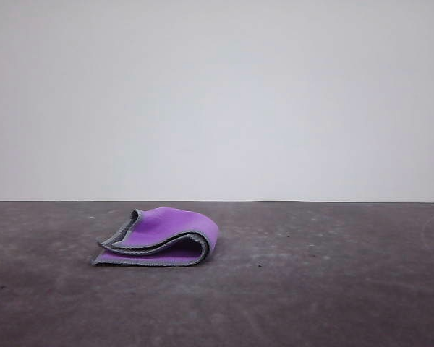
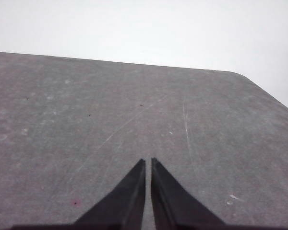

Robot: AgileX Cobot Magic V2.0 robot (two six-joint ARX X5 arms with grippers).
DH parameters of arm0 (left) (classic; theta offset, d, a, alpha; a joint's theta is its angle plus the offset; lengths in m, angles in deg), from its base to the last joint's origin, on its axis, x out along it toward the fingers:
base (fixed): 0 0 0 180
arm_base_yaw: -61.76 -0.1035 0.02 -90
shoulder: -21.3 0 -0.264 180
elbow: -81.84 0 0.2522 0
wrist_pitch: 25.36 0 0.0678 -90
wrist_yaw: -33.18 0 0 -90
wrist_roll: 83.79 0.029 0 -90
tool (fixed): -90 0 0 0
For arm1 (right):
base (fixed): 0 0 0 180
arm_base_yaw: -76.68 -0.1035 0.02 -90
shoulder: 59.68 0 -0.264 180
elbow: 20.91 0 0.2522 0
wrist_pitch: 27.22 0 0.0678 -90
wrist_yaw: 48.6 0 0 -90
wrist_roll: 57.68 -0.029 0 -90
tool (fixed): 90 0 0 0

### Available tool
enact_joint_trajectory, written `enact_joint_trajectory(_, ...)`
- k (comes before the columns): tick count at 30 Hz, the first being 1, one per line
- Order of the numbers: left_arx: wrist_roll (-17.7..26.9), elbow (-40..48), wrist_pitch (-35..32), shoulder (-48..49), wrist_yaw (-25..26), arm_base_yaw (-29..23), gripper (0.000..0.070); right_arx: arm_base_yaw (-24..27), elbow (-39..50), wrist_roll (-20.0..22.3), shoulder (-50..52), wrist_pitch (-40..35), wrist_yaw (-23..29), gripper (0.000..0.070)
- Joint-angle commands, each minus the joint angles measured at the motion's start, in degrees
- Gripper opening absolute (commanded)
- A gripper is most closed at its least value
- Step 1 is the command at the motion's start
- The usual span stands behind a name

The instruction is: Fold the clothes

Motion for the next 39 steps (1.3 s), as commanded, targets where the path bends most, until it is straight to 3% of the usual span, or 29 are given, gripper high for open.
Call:
enact_joint_trajectory(1, -0.1, 1.2, -0.6, 0.1, 0.0, 0.0, 0.0000, 0.1, 0.2, -0.7, 0.0, -0.5, 0.1, 0.0016)
enact_joint_trajectory(39, 0.0, 1.2, -0.6, 0.1, 0.0, 0.0, 0.0000, 0.1, 0.2, -0.7, 0.0, -0.5, 0.1, 0.0016)
